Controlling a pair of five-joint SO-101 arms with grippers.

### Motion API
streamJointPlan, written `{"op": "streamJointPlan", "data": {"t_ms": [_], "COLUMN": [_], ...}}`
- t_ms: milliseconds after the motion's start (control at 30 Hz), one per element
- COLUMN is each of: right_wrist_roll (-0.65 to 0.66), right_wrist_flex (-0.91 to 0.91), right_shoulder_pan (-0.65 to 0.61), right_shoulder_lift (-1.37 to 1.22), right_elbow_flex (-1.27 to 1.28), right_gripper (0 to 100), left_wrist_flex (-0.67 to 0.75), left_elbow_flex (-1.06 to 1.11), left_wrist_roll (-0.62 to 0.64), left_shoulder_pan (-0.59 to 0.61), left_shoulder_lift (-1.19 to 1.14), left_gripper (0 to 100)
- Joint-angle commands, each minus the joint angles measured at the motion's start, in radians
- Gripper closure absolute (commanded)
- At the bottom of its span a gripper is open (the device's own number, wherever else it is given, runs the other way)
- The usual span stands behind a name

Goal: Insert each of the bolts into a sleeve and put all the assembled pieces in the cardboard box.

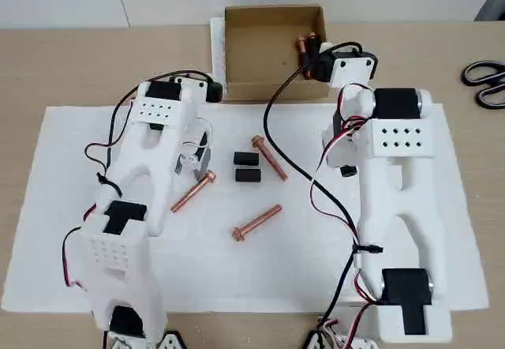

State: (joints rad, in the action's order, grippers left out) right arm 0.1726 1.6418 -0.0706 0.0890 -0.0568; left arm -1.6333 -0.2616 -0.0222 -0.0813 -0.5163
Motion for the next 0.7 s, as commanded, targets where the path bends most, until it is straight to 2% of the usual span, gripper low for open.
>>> {"op": "streamJointPlan", "data": {"t_ms": [0,267,667], "right_wrist_roll": [-0.012,-0.012,-0.012], "right_wrist_flex": [-0.012,-0.012,-0.012], "right_shoulder_pan": [0.005,0.002,0.002], "right_shoulder_lift": [0.042,0.042,0.042], "right_elbow_flex": [-0.046,-0.046,-0.046], "right_gripper": [98.1,98.1,98.1], "left_wrist_flex": [-0.029,-0.069,-0.048], "left_elbow_flex": [-0.008,-0.002,0.048], "left_wrist_roll": [-0.028,-0.074,-0.169], "left_shoulder_pan": [-0.008,-0.014,-0.012], "left_shoulder_lift": [0.121,0.293,0.170], "left_gripper": [86,86,86]}}
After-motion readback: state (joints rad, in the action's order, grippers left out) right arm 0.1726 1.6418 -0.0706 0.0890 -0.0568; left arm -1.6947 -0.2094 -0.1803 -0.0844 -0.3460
